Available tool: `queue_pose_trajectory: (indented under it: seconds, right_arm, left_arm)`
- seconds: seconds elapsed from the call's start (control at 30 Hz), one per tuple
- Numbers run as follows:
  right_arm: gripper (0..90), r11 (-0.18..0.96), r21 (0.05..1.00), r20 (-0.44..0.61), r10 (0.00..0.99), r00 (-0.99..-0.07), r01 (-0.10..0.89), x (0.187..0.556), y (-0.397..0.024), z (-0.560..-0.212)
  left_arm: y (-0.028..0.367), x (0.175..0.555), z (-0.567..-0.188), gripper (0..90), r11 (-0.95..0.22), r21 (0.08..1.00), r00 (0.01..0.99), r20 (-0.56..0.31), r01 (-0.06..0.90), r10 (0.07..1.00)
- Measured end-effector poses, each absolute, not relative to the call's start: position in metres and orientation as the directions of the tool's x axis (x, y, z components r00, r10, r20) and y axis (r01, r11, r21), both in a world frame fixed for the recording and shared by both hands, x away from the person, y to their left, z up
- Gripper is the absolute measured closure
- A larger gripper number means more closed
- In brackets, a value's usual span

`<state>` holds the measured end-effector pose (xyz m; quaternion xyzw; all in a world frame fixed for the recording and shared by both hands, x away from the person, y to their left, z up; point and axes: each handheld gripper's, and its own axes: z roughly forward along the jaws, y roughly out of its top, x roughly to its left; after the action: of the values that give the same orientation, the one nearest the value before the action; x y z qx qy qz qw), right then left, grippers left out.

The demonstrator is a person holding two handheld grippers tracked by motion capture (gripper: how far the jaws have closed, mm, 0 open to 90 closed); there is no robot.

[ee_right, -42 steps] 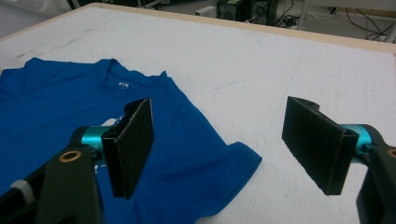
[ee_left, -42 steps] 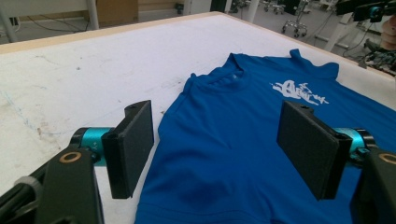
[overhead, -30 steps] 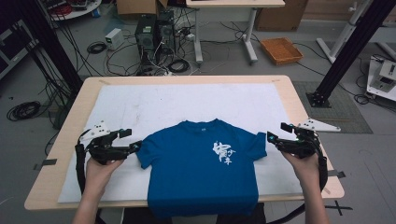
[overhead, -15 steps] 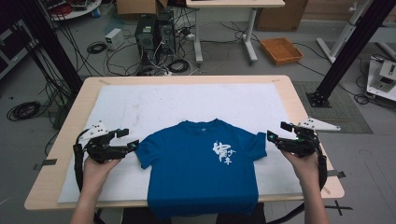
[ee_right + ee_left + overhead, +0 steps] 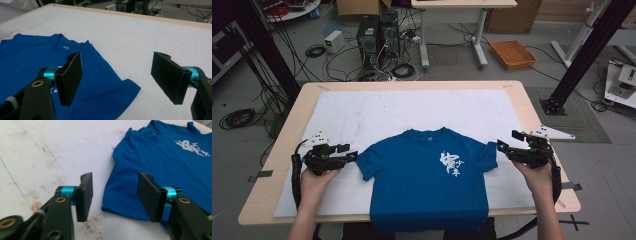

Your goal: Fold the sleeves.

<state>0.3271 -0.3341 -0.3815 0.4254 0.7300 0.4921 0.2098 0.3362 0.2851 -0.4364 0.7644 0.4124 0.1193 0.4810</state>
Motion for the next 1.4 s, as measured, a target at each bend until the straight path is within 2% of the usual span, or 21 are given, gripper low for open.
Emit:
queue_pose_trajectory:
  seconds: [0.1, 0.37, 0.5, 0.83, 1.13, 1.3, 1.4]
  right_arm:
    - [24.9, 0.155, 0.896, 0.111, 0.829, -0.548, 0.417, 0.327, -0.334, -0.382]
    - [24.9, 0.154, 0.896, 0.111, 0.830, -0.546, 0.417, 0.327, -0.334, -0.381]
    - [24.9, 0.155, 0.896, 0.110, 0.831, -0.546, 0.416, 0.327, -0.334, -0.381]
    - [24.9, 0.159, 0.896, 0.107, 0.829, -0.549, 0.415, 0.327, -0.332, -0.381]
    - [24.9, 0.141, 0.905, 0.110, 0.833, -0.542, 0.400, 0.325, -0.337, -0.376]
    - [24.9, 0.134, 0.909, 0.113, 0.833, -0.542, 0.395, 0.324, -0.337, -0.373]
    - [24.9, 0.135, 0.912, 0.109, 0.830, -0.547, 0.388, 0.325, -0.336, -0.372]
  left_arm:
    - [0.285, 0.340, -0.441, 49.0, -0.203, 0.806, 0.610, -0.229, 0.555, 0.759]
    - [0.280, 0.343, -0.445, 61.6, -0.231, 0.771, 0.590, -0.222, 0.594, 0.776]
    - [0.277, 0.346, -0.448, 63.8, -0.209, 0.737, 0.545, -0.249, 0.643, 0.801]
    - [0.273, 0.344, -0.445, 87.7, -0.209, 0.745, 0.552, -0.246, 0.633, 0.797]
    - [0.277, 0.334, -0.422, 88.5, -0.027, 0.760, 0.535, -0.432, 0.650, 0.726]
    - [0.258, 0.329, -0.406, 88.5, -0.022, 0.763, 0.565, -0.460, 0.647, 0.685]
    - [0.231, 0.331, -0.401, 88.5, -0.007, 0.750, 0.585, -0.510, 0.662, 0.631]
